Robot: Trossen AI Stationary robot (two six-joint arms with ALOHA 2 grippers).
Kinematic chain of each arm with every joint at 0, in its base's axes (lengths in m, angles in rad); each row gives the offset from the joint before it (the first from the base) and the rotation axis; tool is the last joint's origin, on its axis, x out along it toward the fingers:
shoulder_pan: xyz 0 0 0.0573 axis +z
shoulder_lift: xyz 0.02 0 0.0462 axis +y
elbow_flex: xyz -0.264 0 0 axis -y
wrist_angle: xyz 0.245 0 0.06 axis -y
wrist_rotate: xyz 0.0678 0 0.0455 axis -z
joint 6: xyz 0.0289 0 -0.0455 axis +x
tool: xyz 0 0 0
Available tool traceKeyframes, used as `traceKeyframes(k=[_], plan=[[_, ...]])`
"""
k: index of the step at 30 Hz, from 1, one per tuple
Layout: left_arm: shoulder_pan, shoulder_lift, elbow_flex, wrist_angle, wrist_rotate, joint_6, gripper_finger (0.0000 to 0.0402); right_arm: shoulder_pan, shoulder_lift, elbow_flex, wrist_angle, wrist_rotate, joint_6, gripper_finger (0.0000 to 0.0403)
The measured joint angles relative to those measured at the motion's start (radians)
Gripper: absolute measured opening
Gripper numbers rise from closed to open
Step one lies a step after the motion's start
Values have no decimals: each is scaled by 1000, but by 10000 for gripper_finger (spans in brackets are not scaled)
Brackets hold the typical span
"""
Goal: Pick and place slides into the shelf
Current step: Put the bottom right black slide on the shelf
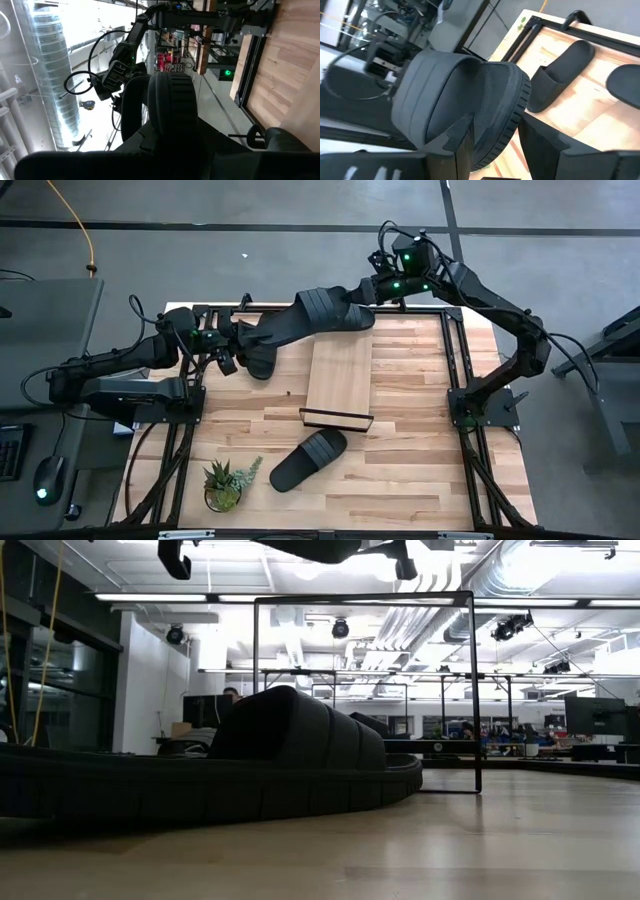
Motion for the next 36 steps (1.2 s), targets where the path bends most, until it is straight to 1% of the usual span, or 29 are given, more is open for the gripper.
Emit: traceKeyframes(k=[3, 6, 9, 12, 14, 17, 20, 23, 25, 29, 33, 36], plan=[[0, 0, 0, -1, -1, -1, 51, 0, 7, 0, 3, 5, -12, 137], [0, 0, 0, -2, 0, -5, 51, 0, 10, 0, 0, 6, -34, 120], [0, 0, 0, -3, -1, -22, 51, 0, 12, 0, -4, 12, -44, 82], [0, 0, 0, -4, 0, -35, 51, 0, 12, 0, -6, 16, -49, 33], [0, 0, 0, -4, 0, -51, 51, 0, 12, 0, -12, 22, -61, 13], [0, 1, 0, -4, -1, -91, 52, 1, 12, 0, -33, 42, -72, 17], [0, 2, 0, -4, -5, -160, 62, 1, 12, 0, -62, 79, -97, 15], [0, 2, 0, 4, -40, -258, 88, -2, 13, 0, -68, 86, -114, 5], [0, 2, 0, 5, -52, -324, 114, -2, 13, 0, -70, 94, -114, 6], [0, 2, 0, 8, -61, -417, 175, -2, 13, 0, -72, 131, -122, 4], [0, 1, 0, 5, -65, -508, 240, -19, 12, 0, -74, 140, -135, 4], [0, 0, 0, -7, -98, -610, 283, -34, 8, 0, -77, 155, -147, 3]])
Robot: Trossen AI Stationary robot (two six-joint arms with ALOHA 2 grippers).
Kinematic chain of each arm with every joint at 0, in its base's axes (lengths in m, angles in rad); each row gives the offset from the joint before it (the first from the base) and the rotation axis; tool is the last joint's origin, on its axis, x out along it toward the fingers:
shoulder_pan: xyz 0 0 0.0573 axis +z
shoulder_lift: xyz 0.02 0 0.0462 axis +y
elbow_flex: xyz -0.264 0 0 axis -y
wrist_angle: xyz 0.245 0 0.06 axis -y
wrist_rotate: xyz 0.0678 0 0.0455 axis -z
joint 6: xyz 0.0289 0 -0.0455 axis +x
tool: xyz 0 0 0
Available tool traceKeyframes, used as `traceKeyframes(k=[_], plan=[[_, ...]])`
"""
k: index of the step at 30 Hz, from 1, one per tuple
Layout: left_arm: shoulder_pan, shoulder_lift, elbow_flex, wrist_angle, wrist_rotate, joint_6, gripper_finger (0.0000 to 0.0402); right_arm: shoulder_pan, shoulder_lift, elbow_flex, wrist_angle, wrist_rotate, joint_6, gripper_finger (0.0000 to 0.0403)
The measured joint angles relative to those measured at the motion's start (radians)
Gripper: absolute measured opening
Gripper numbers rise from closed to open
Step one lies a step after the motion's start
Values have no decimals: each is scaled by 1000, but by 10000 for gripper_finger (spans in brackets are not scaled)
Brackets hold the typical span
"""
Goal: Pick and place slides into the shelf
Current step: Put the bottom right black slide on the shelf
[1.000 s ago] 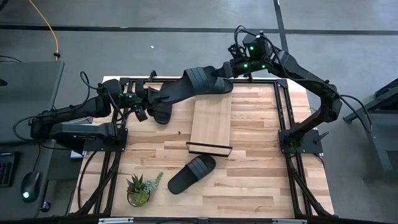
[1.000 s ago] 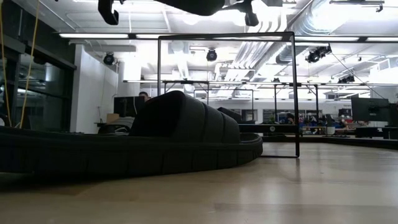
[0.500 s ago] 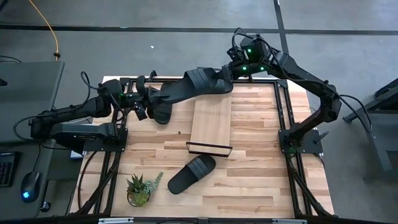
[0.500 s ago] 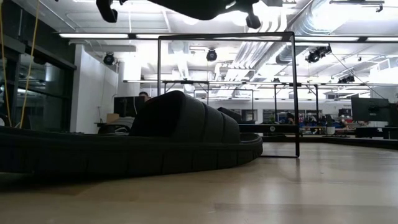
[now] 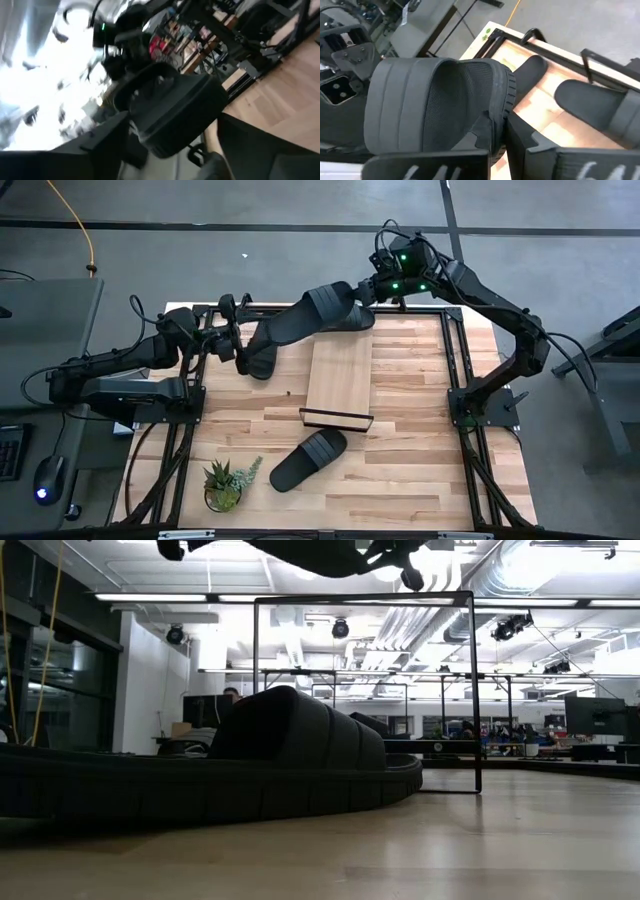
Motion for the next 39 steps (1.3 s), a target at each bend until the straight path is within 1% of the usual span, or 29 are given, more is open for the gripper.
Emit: traceKeyframes(k=[4, 6, 9, 16, 20, 26, 30, 35, 37, 39], plan=[[0, -1, 0, -49, -50, -135, 321, -13, -7, 0, -11, 54, -21, 3], [0, 1, 0, -90, -68, -208, 329, -20, -10, 0, -38, 92, -34, 3], [0, 1, 0, -146, -83, -310, 330, -24, -16, 0, -66, 137, -41, 3], [0, 1, -2, -245, -82, -416, 298, -27, -18, 0, -117, 162, -62, 1], [0, -2, -18, -226, -82, -426, 274, -27, -18, 0, -114, 178, -65, 1], [0, -2, -40, -232, -108, -435, 243, -29, -38, 0, -84, 159, -58, 0], [1, -5, -50, -233, -131, -437, 227, -29, -93, 0, -111, 166, -74, 0], [0, -9, -50, -229, -127, -445, 213, -27, -189, -1, -175, 221, -73, 0], [0, -10, -50, -228, -126, -449, 209, -24, -243, -46, -155, 239, -63, 0], [0, -9, -50, -228, -126, -458, 207, -23, -322, -148, -80, 228, -50, 0]])
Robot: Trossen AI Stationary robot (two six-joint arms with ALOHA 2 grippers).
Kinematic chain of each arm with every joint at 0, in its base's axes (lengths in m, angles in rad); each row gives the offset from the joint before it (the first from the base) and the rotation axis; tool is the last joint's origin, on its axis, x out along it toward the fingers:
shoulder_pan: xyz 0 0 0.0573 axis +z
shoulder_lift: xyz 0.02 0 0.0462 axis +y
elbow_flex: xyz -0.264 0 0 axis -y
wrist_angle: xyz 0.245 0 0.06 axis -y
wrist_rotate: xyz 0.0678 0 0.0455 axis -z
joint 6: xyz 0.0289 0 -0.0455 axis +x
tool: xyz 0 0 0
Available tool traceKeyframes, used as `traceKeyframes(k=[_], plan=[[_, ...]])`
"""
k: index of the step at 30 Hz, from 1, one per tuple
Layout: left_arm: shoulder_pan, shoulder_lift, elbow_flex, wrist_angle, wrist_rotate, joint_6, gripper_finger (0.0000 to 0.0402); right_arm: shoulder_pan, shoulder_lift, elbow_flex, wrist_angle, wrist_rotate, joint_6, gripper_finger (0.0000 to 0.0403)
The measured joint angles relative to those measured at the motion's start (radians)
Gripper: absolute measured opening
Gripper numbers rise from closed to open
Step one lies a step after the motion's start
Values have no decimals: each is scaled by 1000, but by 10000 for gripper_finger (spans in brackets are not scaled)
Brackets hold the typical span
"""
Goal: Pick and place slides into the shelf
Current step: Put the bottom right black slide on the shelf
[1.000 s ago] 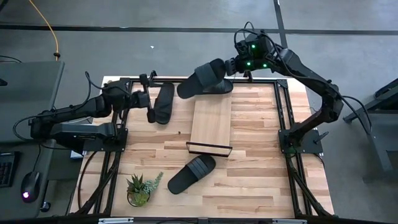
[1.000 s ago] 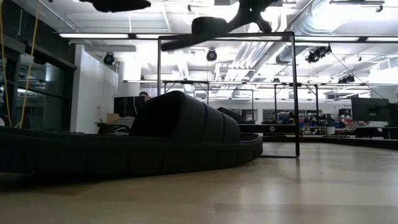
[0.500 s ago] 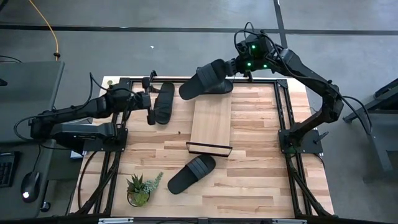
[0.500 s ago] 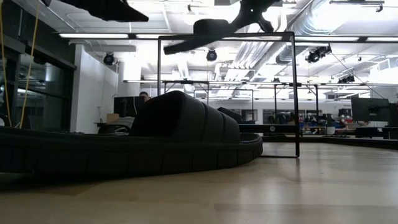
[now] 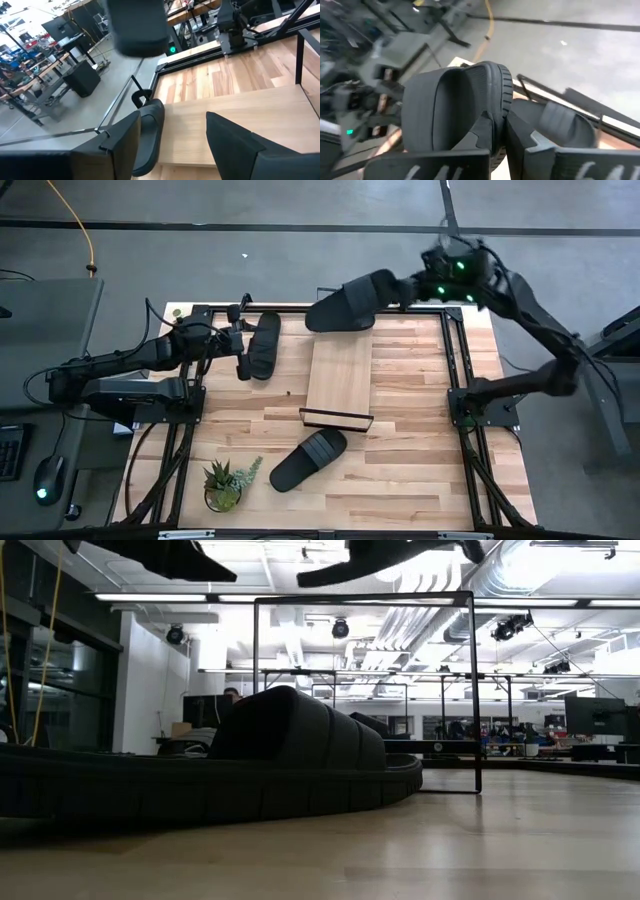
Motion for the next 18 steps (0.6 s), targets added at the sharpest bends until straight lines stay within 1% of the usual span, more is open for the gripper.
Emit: traceKeyframes(k=[2, 5, 7, 9, 13, 18], plan=[[0, 0, 0, 3, 1, -3, 207, -7, -95, -148, 103, -36, 14, 0], [0, 0, 0, 5, 2, -6, 207, -23, -234, -407, 319, -73, 74, 0], [0, 0, 0, 17, 2, -14, 205, -39, -309, -565, 470, -116, 115, 0], [0, 0, 0, 27, 3, -29, 205, -49, -364, -700, 605, -130, 164, 0], [0, 0, 0, 34, 3, -52, 205, -72, -421, -916, 801, -121, 227, 0], [0, 0, 0, 35, 3, -59, 205, -91, -410, -1132, 1079, -109, 323, 0]])
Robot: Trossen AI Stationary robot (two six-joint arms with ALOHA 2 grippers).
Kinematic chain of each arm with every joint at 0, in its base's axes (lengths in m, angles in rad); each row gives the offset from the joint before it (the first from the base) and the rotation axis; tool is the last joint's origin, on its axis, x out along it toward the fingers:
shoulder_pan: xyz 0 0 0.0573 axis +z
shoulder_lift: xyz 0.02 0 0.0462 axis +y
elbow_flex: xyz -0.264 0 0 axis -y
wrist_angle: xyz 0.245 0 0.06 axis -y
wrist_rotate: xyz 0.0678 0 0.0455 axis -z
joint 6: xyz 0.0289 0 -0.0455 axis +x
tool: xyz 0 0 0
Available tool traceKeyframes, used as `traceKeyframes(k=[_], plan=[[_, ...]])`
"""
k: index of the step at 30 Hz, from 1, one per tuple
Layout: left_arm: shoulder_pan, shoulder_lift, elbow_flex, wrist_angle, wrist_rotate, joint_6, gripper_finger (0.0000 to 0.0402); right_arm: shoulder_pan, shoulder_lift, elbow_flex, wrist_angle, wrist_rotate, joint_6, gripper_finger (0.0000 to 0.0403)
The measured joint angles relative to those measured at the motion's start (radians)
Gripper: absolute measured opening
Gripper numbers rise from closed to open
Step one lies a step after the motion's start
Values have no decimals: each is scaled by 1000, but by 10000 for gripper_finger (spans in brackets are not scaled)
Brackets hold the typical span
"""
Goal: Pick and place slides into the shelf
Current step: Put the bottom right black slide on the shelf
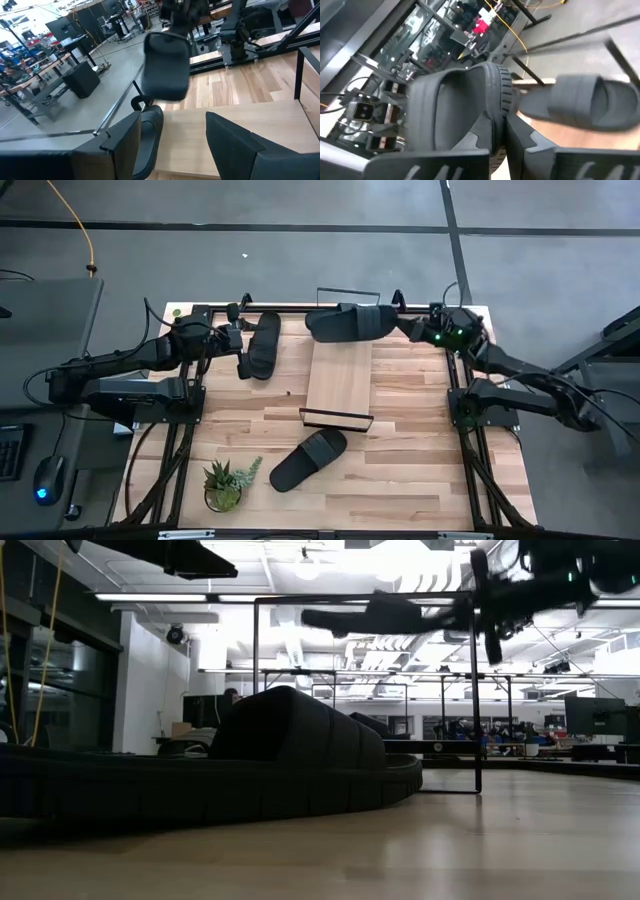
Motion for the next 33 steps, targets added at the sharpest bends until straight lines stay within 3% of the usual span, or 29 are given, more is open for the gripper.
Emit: traceKeyframes(k=[5, 9, 17, 33], plan=[[0, 0, 0, 0, 0, -5, 205, 2, 50, -148, 226, 33, 78, 0], [0, 0, 0, 0, 0, -14, 205, 15, 93, -195, 303, 59, 98, 0], [0, 0, 0, 1, 0, -14, 205, 67, 231, -200, 369, 142, 81, 0], [0, 0, 0, -3, 0, -14, 205, 70, 686, -201, 732, 134, 123, 0]])
